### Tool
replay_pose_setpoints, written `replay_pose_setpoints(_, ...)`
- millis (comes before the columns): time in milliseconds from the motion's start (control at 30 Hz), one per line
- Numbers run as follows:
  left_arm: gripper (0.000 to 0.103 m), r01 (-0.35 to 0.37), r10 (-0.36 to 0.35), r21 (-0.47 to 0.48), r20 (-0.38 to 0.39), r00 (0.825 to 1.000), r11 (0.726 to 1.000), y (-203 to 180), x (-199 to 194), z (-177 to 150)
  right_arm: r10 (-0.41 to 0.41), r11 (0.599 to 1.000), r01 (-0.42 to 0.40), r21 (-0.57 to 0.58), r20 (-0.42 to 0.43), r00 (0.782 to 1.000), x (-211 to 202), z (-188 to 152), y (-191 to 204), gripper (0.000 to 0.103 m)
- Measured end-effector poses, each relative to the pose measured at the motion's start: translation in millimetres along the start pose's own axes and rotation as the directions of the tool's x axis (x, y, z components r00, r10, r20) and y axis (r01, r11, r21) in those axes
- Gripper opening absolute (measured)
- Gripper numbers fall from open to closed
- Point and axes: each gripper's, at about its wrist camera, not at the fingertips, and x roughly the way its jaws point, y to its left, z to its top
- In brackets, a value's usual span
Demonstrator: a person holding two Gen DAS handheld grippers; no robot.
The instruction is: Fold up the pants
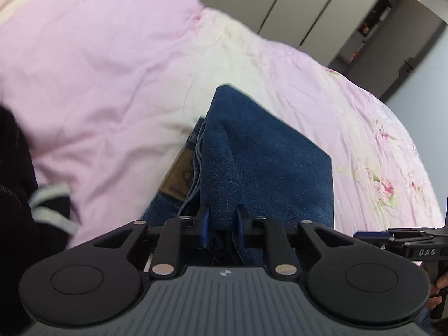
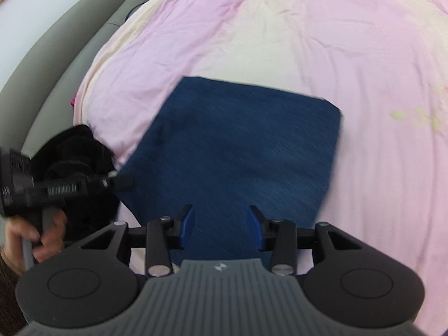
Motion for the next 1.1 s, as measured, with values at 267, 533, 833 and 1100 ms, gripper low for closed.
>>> replay_pose_setpoints(267,0.016,-0.130,0.139,0.208,-0.030,0.990,0.969,-31,-17,9,-0.036,0.989,0.035,-0.144,-0.008,0.999,0,-43,-9,0.032)
replay_pose_setpoints(533,0.018,-0.177,0.194,0.105,-0.178,0.965,0.979,33,53,-14,-0.049,0.976,0.029,-0.214,-0.087,0.995,33,-66,-8,0.028)
replay_pose_setpoints(833,0.035,-0.160,0.182,0.117,-0.212,0.960,0.980,53,67,-26,-0.093,0.952,0.048,-0.303,-0.137,0.986,60,-71,-8,0.026)
replay_pose_setpoints(1100,0.043,-0.197,0.221,0.233,-0.080,0.972,0.952,30,1,10,-0.114,0.940,0.086,-0.330,-0.065,0.991,4,-42,-19,0.025)
